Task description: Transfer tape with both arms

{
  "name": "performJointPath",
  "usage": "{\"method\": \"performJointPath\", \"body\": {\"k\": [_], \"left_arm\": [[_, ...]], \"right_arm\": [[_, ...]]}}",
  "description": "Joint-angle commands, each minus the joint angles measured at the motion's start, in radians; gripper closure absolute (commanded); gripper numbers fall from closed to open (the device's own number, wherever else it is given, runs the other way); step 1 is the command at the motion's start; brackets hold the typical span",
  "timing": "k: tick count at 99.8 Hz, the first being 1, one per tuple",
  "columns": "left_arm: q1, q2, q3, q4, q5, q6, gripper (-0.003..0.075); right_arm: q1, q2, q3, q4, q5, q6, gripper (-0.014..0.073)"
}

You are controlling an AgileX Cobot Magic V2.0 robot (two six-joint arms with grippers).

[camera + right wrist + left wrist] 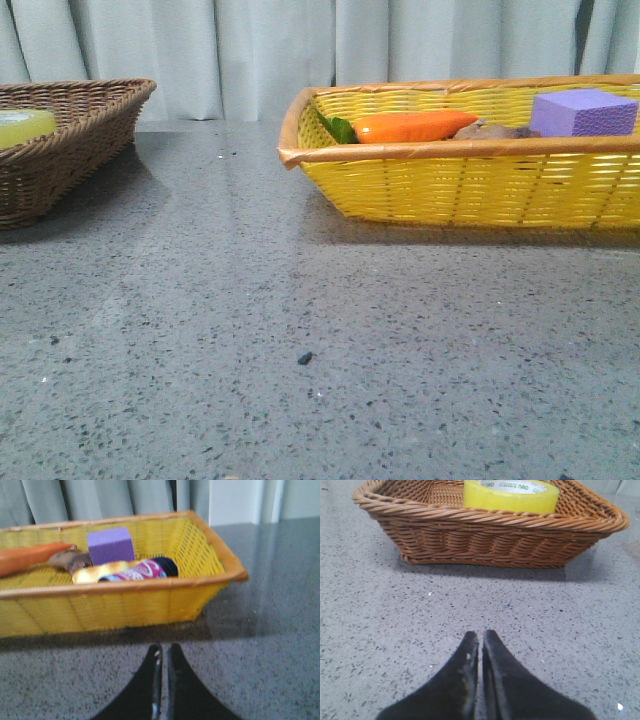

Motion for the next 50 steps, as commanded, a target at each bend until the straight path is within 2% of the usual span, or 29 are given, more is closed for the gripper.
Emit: {"method": "performJointPath", "body": {"k": [1,50], "left_arm": [[0.001,-0.029,0.013,-0.001,-0.062,-0.007,0.0741],[0.001,-0.029,0.013,-0.001,-0.062,-0.007,0.0741]], "right_arm": [[-0.003,-0.019,0.021,0.008,-0.001,-0.034,0.066],[-0.003,-0.019,0.021,0.005,0.114,-0.081,0.066]]}}
